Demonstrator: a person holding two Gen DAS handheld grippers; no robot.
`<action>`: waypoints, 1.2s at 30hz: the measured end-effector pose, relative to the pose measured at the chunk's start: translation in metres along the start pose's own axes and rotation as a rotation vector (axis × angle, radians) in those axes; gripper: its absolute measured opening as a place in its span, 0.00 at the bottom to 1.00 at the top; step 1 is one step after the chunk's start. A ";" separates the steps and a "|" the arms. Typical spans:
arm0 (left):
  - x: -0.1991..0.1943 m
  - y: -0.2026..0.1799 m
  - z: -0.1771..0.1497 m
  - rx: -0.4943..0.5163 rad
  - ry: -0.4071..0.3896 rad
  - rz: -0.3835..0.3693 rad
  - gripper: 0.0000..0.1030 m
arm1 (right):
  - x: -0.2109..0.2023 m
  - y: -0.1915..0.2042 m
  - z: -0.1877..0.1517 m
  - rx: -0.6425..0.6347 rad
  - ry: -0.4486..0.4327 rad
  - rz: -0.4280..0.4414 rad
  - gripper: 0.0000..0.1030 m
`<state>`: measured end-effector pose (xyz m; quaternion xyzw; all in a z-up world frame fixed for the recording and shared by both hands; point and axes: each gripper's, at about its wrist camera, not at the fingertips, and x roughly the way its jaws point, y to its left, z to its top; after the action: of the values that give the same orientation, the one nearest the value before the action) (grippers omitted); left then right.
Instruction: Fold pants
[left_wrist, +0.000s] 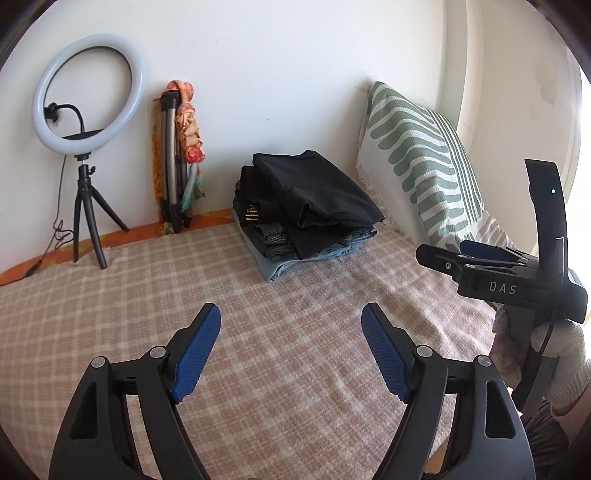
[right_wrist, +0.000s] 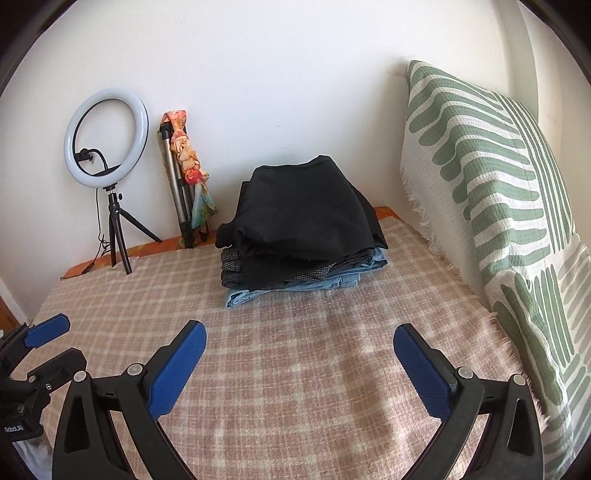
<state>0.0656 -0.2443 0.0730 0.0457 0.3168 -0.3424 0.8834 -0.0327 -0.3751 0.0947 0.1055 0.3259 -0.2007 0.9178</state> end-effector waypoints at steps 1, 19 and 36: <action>-0.003 0.001 -0.003 -0.003 -0.005 0.008 0.77 | -0.003 0.003 -0.003 -0.003 -0.005 -0.003 1.00; -0.008 0.008 -0.021 0.026 -0.006 0.185 0.81 | -0.014 0.023 -0.030 0.013 -0.054 -0.005 1.00; -0.006 0.001 -0.026 0.027 0.009 0.172 0.81 | -0.020 0.028 -0.030 -0.002 -0.096 -0.038 1.00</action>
<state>0.0494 -0.2326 0.0555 0.0863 0.3110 -0.2692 0.9074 -0.0514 -0.3340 0.0863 0.0886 0.2835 -0.2229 0.9285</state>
